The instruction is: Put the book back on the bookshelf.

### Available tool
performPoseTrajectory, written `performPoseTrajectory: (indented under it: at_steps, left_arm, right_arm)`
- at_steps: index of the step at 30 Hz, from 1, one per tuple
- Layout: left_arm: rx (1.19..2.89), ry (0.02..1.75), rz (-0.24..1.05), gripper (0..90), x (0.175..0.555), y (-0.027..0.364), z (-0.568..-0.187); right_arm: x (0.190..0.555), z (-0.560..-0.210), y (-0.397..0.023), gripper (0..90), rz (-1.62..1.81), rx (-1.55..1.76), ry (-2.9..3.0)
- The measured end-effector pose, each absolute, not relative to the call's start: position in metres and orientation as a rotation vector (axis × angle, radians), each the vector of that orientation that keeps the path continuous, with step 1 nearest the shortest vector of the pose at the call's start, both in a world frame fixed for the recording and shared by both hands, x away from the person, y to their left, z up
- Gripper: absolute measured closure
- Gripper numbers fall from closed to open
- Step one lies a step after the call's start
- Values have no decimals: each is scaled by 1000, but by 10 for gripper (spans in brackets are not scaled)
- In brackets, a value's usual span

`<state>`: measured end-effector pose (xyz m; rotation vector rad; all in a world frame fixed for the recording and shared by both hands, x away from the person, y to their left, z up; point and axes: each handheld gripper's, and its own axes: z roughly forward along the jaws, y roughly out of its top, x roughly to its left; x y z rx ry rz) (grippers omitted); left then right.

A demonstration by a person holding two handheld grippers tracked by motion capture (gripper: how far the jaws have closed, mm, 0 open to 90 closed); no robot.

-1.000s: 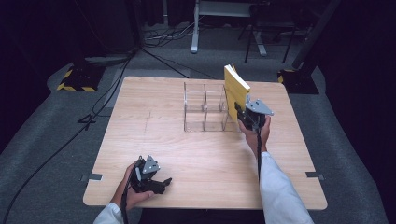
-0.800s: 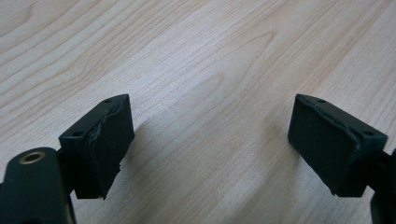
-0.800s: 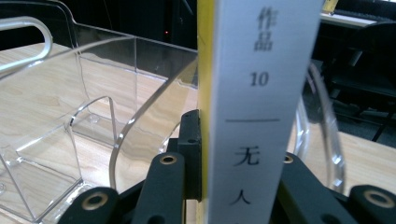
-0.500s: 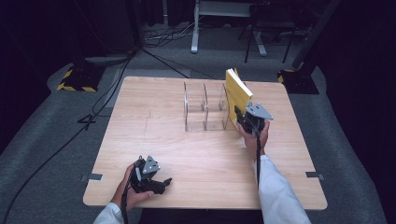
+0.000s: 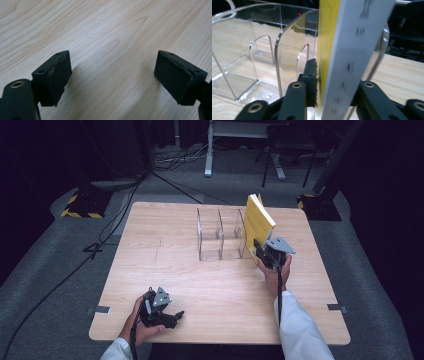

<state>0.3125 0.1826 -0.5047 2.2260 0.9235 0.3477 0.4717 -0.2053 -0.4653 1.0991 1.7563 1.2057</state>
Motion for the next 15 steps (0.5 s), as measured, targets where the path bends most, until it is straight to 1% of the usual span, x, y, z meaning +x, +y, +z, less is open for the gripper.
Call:
performPoseTrajectory:
  at_steps: [10, 15]
  left_arm:
    - [2221, 932, 348, 150, 312, 182, -505]
    - [2221, 932, 348, 150, 312, 182, -505]
  right_arm:
    - [453, -473, -219, 675, 1175, 1081, 1783]
    - [450, -474, -225, 678, 1175, 1088, 1786]
